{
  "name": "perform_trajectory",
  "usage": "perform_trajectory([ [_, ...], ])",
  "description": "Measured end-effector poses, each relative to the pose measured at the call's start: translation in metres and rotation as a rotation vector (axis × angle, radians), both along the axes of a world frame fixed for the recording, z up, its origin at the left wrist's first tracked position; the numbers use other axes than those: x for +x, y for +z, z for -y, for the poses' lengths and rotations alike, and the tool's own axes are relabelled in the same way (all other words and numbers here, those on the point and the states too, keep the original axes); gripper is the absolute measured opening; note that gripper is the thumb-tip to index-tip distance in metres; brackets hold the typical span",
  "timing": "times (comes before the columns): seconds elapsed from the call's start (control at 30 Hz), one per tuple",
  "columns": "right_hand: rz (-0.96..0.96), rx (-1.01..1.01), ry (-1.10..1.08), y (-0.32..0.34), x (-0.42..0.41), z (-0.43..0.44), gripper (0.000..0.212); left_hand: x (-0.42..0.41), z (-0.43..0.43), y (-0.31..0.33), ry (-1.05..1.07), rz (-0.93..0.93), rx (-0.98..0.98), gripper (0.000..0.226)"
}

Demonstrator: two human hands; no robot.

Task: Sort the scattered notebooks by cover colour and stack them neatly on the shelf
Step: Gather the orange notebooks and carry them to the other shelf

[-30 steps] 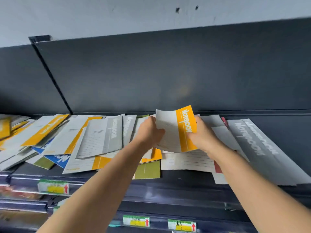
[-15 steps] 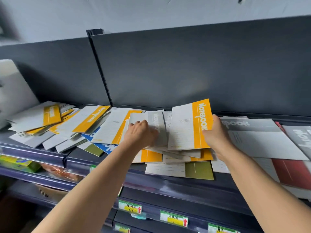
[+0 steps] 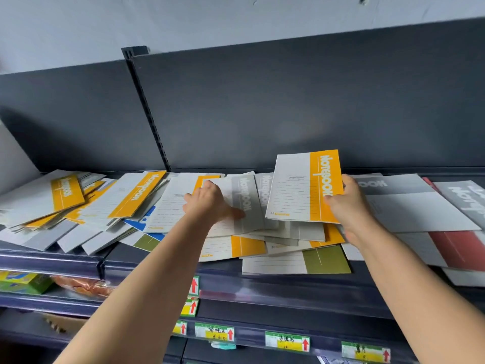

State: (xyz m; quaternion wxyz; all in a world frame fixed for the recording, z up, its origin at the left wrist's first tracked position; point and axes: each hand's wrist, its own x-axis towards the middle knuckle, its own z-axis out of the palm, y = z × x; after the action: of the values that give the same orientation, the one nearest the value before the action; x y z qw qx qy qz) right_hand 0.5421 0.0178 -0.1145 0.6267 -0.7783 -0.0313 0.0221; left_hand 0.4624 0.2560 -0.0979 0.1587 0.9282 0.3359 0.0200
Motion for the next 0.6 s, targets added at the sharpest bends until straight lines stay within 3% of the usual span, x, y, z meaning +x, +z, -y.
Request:
perform_trajectory([
  [0.33,-0.011,-0.028,0.006,0.001,-0.015,-0.013,0.031,-0.004,-0.001,-0.001,0.134,-0.001,-0.076,0.126],
  [0.6,0.017,-0.01,0.001,0.006,-0.012,0.005,0.04,-0.006,-0.01,0.0,0.069,-0.004,-0.031,0.114],
])
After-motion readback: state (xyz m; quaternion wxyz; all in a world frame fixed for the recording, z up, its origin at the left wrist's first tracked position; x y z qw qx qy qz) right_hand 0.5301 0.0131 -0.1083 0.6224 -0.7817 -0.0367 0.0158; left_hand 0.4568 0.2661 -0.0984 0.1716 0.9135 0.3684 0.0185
